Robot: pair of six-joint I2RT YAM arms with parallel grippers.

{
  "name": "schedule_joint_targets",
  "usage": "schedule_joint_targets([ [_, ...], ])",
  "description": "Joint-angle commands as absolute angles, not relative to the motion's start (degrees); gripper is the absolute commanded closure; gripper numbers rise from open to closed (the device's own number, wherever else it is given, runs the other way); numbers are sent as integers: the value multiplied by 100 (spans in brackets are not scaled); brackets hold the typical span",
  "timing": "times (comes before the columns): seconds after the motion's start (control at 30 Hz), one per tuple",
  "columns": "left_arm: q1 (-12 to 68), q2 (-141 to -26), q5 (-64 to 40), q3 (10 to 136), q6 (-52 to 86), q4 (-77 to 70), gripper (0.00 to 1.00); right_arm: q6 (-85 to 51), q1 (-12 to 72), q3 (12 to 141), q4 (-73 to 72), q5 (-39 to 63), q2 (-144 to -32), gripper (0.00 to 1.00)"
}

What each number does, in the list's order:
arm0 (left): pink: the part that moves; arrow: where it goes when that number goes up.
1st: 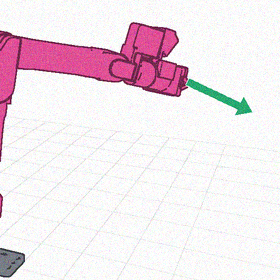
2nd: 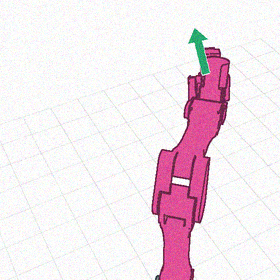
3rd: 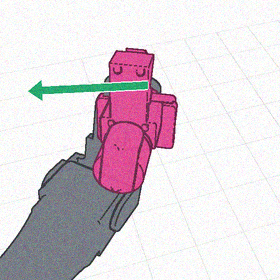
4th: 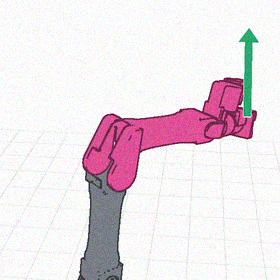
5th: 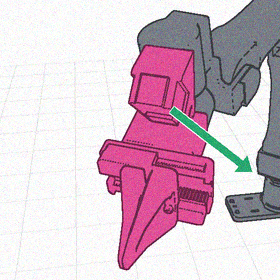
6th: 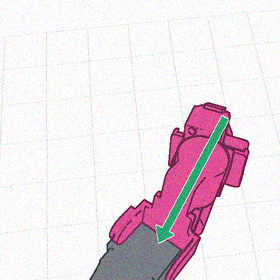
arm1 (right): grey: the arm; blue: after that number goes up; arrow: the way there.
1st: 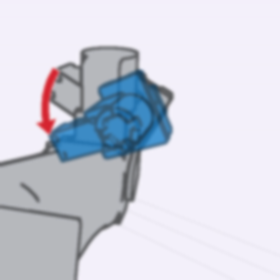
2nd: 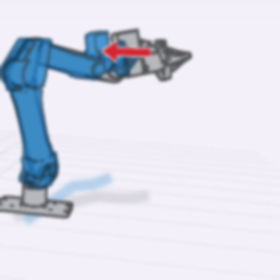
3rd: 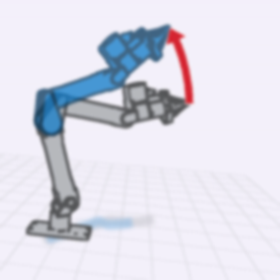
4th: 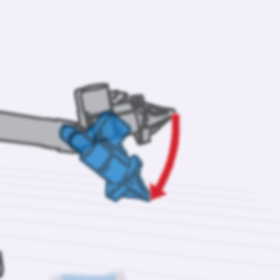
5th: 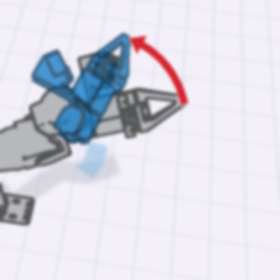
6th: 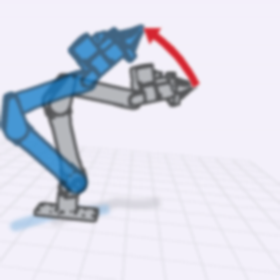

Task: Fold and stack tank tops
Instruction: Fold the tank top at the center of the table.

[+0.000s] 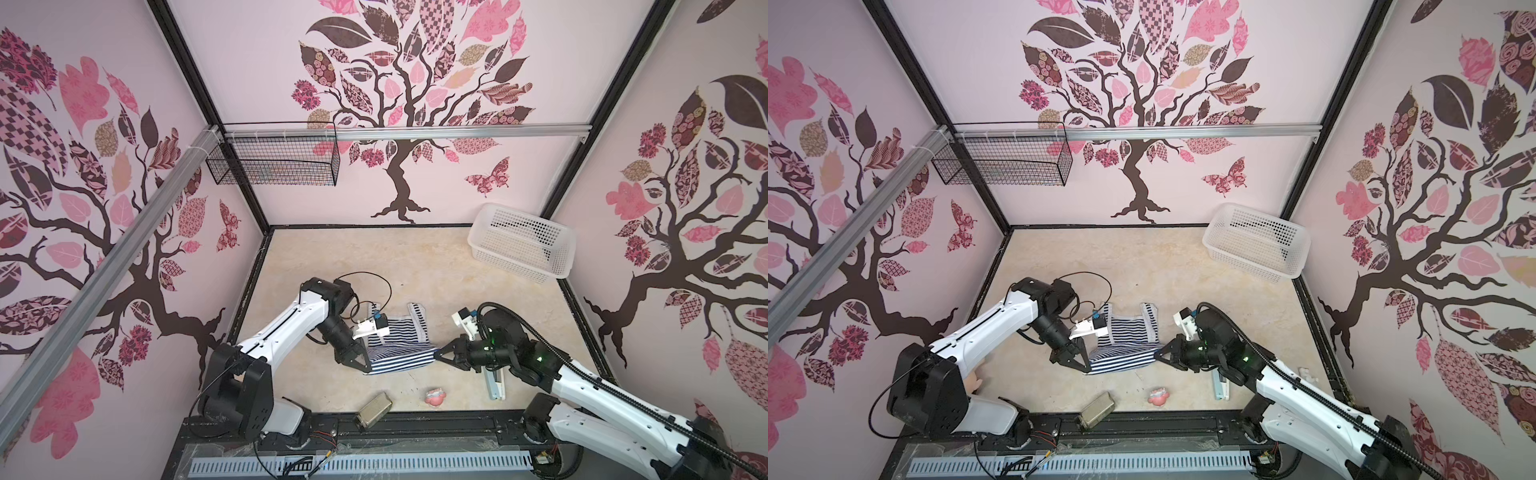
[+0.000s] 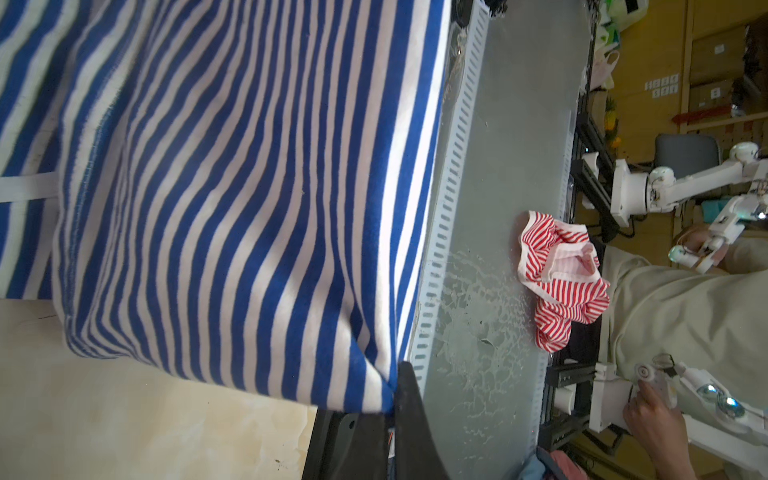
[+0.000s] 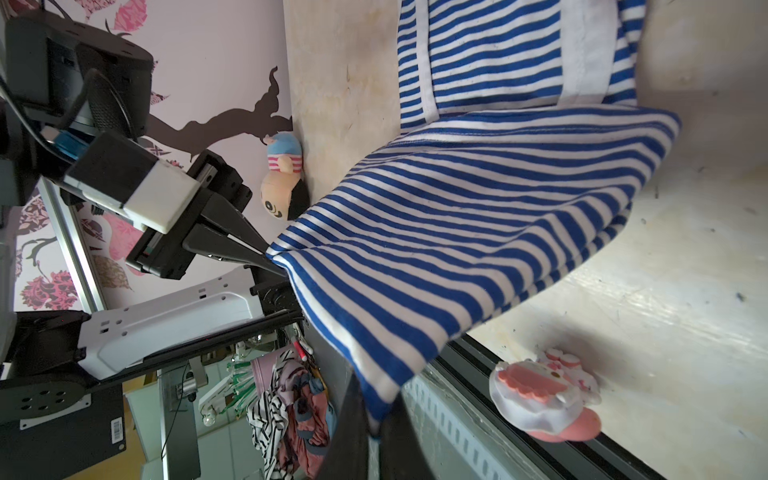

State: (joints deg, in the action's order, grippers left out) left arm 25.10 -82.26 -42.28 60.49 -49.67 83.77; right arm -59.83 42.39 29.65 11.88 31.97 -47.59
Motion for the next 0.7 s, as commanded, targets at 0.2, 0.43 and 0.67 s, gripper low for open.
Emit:
schedule_joint_targets([
  [0.2, 2795, -8297, -4049, 5989, -4939, 8288, 100, -6061, 4306, 2947, 1468, 3243, -4510, 98],
  [0.43, 2628, -8343, -3929, 6345, -4864, 8064, 100, -5890, 4300, 3439, 1426, 3189, -5127, 95],
  [0.67, 1807, -8982, -4192, 7081, -5247, 8361, 100, -5747, 3987, 4108, 1455, 3204, -5895, 96],
])
